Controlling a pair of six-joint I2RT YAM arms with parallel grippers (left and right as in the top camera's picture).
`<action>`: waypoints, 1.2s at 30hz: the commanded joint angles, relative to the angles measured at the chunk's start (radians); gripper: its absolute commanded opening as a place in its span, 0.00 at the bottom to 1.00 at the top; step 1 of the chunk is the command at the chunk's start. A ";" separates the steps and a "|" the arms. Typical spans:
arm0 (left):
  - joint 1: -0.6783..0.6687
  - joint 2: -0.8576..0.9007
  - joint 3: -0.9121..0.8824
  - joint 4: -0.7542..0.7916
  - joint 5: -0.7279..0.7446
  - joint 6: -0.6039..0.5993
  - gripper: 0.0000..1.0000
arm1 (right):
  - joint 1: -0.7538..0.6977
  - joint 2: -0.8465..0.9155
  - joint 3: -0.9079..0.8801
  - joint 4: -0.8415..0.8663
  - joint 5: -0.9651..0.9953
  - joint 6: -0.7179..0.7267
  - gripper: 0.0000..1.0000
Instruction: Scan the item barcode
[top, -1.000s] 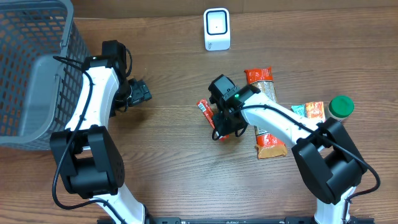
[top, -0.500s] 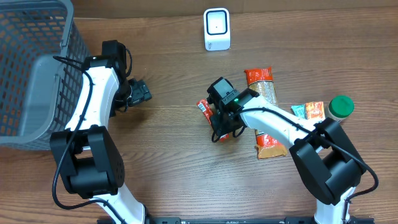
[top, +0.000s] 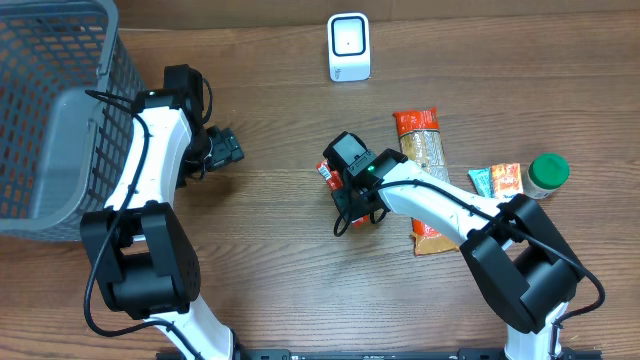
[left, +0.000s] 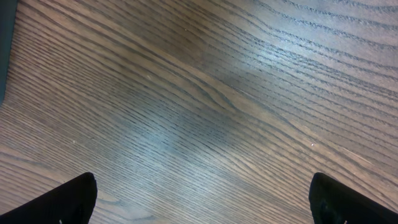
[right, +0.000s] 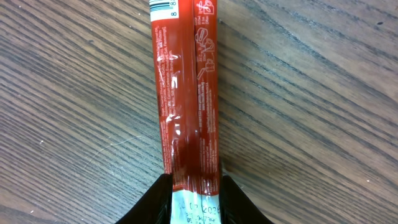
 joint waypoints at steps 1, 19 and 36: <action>-0.003 -0.017 0.002 0.001 -0.005 0.027 1.00 | 0.000 0.006 -0.003 0.006 0.017 0.007 0.27; -0.003 -0.017 0.002 0.001 -0.005 0.027 1.00 | 0.005 0.053 -0.003 -0.015 0.017 -0.026 0.23; -0.002 -0.017 0.002 0.001 -0.005 0.027 1.00 | 0.009 0.078 0.055 -0.066 0.017 -0.027 0.39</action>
